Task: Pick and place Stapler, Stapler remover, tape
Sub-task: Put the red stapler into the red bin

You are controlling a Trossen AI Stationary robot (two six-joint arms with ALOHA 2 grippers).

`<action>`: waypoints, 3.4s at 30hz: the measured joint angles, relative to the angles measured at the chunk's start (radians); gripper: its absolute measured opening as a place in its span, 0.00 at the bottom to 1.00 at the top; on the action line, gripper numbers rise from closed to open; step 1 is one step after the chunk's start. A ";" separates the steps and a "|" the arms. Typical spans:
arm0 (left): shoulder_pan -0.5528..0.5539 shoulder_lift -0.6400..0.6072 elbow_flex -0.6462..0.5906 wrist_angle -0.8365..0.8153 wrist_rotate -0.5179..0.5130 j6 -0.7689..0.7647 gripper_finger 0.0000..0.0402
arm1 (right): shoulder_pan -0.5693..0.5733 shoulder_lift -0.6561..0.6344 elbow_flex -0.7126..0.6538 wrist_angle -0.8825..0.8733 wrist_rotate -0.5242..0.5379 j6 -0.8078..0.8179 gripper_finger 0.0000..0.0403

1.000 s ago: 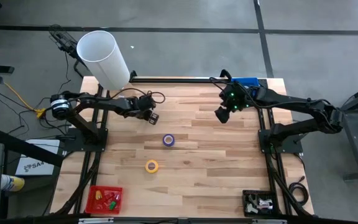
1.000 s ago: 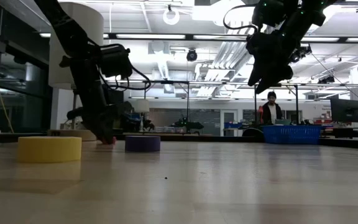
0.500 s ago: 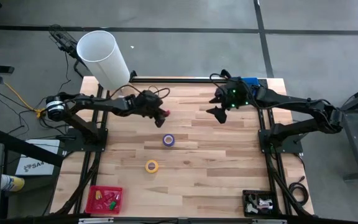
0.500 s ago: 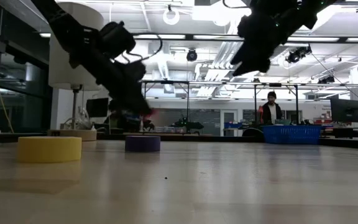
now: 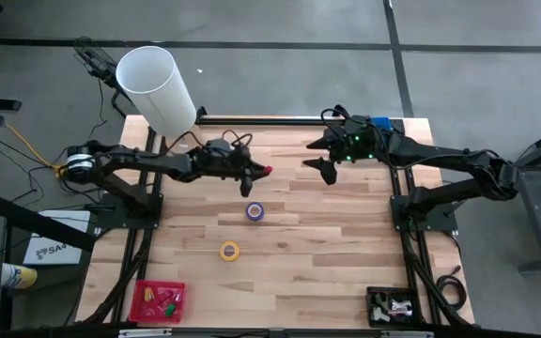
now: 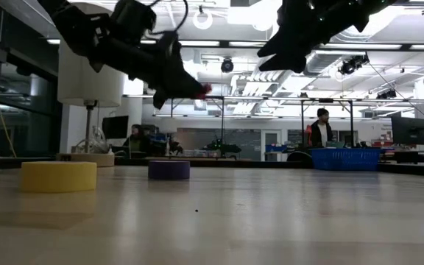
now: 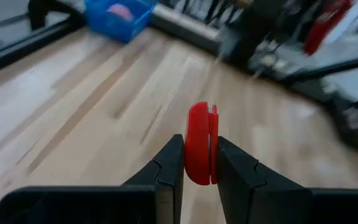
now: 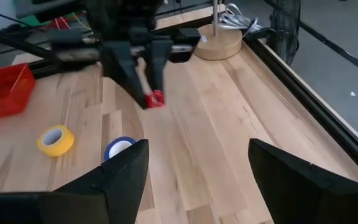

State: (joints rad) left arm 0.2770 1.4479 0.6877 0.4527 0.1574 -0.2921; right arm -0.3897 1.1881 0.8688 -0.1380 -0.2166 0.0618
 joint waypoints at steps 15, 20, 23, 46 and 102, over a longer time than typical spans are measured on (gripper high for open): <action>-0.120 -0.339 0.001 -0.355 0.185 -0.126 0.16 | 0.000 0.000 0.000 -0.007 0.002 -0.026 0.66; -0.200 -0.478 0.001 -0.580 0.127 -0.242 0.16 | -0.001 0.000 0.000 -0.007 0.001 -0.043 0.66; -0.267 -0.541 0.001 -0.685 0.097 -0.338 0.16 | -0.001 0.000 0.000 -0.007 0.001 -0.045 0.66; -0.972 -0.588 0.001 -1.064 0.117 -1.295 0.16 | -0.001 0.000 0.000 -0.010 -0.016 -0.138 0.66; -1.260 -0.095 0.001 -0.848 0.462 -1.587 0.34 | -0.001 0.000 0.000 -0.063 -0.022 -0.220 0.66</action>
State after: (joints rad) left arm -0.9829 1.3529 0.6888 -0.3955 0.6198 -1.8793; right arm -0.3908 1.1881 0.8688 -0.2008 -0.2381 -0.1577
